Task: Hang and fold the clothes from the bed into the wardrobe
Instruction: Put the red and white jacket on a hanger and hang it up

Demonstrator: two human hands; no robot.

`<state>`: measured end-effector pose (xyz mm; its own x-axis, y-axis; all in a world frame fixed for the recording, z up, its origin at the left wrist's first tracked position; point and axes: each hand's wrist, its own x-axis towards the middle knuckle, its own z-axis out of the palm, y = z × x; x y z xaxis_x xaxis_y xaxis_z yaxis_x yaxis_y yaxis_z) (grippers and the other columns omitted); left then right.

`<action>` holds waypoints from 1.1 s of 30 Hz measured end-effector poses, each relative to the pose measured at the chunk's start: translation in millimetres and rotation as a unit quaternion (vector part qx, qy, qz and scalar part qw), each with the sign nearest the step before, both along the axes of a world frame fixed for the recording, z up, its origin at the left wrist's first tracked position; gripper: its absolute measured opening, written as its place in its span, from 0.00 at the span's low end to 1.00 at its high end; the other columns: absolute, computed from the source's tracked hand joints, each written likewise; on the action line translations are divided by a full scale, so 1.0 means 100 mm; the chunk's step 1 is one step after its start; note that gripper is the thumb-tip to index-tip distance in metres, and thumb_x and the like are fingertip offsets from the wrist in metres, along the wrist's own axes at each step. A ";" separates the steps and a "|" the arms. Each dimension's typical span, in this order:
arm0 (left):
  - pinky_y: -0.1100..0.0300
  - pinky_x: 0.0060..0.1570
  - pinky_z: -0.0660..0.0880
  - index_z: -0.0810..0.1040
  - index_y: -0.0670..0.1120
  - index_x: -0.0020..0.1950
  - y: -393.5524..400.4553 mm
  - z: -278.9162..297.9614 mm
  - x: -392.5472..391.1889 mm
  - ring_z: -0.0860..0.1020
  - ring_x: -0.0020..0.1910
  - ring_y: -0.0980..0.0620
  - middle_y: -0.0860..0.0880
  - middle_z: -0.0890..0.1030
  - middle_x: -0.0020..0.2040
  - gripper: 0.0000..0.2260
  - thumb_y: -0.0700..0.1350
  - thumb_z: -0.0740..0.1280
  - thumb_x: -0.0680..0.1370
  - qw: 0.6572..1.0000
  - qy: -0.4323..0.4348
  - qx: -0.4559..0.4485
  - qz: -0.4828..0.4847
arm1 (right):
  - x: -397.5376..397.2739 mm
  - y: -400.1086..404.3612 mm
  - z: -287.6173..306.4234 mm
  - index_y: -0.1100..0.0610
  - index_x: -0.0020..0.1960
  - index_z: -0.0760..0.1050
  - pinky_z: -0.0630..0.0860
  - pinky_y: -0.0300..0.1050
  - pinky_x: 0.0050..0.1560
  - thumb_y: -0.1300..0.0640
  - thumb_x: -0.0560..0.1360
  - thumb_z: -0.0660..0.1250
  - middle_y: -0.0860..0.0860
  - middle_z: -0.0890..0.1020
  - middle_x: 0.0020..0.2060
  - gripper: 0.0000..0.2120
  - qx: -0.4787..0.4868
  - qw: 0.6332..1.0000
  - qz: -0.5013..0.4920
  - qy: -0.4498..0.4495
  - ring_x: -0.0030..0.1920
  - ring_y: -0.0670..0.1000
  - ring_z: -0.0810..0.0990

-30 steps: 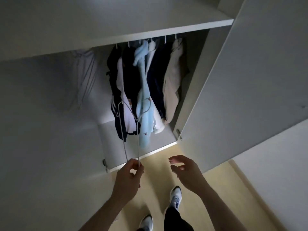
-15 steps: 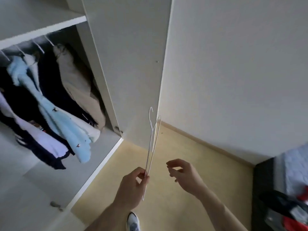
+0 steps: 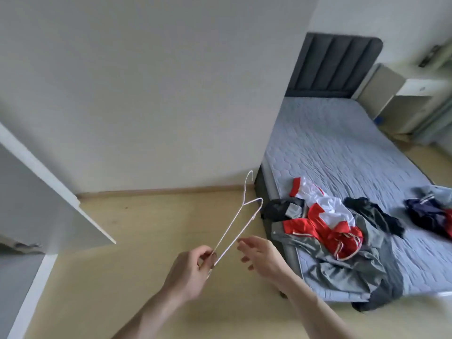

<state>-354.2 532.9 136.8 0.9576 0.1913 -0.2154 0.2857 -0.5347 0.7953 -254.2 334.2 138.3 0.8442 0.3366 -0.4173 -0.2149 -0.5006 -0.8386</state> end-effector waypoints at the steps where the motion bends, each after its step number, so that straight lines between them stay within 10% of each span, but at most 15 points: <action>1: 0.61 0.29 0.67 0.78 0.52 0.44 -0.24 0.00 0.12 0.71 0.24 0.56 0.56 0.83 0.37 0.09 0.50 0.65 0.83 1.000 0.004 0.004 -0.020 | 0.05 -0.24 -0.02 0.49 0.55 0.83 0.79 0.41 0.34 0.51 0.81 0.68 0.47 0.86 0.49 0.07 0.004 1.000 -0.016 0.003 0.39 0.46 0.86; 8: 0.69 0.29 0.65 0.83 0.51 0.47 -1.45 0.11 0.89 0.75 0.29 0.61 0.56 0.83 0.37 0.08 0.50 0.66 0.83 0.986 0.018 0.032 -0.162 | 0.37 -1.44 -0.15 0.59 0.50 0.82 0.77 0.43 0.33 0.53 0.82 0.66 0.44 0.82 0.33 0.10 0.055 0.985 -0.157 0.044 0.32 0.44 0.81; 19: 0.72 0.39 0.68 0.84 0.54 0.55 -2.48 -0.32 2.39 0.75 0.37 0.71 0.60 0.83 0.48 0.09 0.55 0.67 0.82 0.934 0.105 -0.008 -0.342 | 1.30 -2.62 -0.59 0.64 0.49 0.82 0.79 0.47 0.39 0.56 0.80 0.71 0.55 0.84 0.38 0.10 0.069 0.929 -0.349 0.105 0.38 0.51 0.82; 33: 0.57 0.55 0.78 0.81 0.58 0.47 -3.42 -1.44 4.58 0.82 0.53 0.51 0.56 0.85 0.53 0.04 0.53 0.66 0.77 0.881 0.216 0.158 -0.390 | 2.61 -4.36 -0.87 0.56 0.46 0.84 0.76 0.46 0.38 0.61 0.83 0.61 0.53 0.85 0.40 0.14 -0.047 0.897 -0.425 0.116 0.34 0.47 0.80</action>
